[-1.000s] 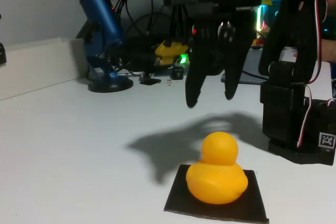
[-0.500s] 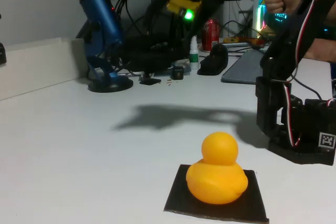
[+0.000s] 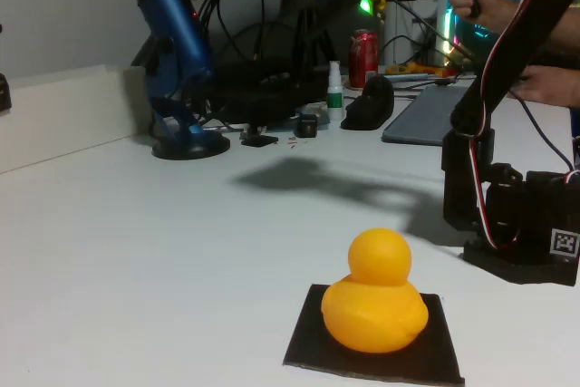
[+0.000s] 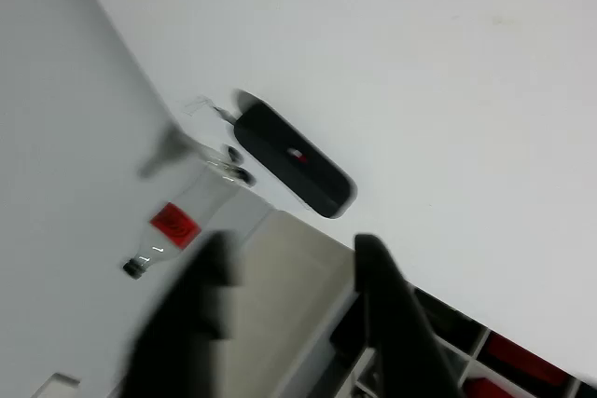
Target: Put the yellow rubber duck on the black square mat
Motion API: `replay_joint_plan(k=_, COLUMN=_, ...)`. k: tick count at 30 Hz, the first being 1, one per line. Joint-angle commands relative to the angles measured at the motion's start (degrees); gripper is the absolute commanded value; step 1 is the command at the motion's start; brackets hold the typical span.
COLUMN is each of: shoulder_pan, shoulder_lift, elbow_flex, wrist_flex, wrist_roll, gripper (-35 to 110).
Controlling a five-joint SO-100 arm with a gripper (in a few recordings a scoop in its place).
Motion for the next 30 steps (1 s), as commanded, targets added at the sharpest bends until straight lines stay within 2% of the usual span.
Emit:
replay_joint_plan(k=1, shoulder_pan=1.9, shoulder_lift=2.3, elbow_flex=2.5, wrist_flex=-1.6, wrist_roll=1.1, gripper=5)
replay_joint_plan(k=6, shoulder_pan=2.0, shoulder_lift=4.6, elbow_flex=15.4, wrist_flex=-11.2, wrist_roll=1.1, gripper=3)
replay_joint_plan(k=15, shoulder_pan=1.9, shoulder_lift=36.2, elbow_flex=53.7, wrist_flex=-28.8, wrist_roll=1.0, gripper=3)
replay_joint_plan(k=22, shoulder_pan=1.9, shoulder_lift=60.3, elbow_flex=77.1, wrist_flex=-31.4, wrist_roll=0.9, gripper=3)
replay_joint_plan(k=27, shoulder_pan=1.8, shoulder_lift=72.6, elbow_flex=86.6, wrist_flex=-31.4, wrist_roll=0.8, gripper=3)
replay_joint_plan(k=30, shoulder_pan=-1.5, shoulder_lift=73.2, elbow_flex=88.3, wrist_flex=-31.4, wrist_roll=0.8, gripper=3)
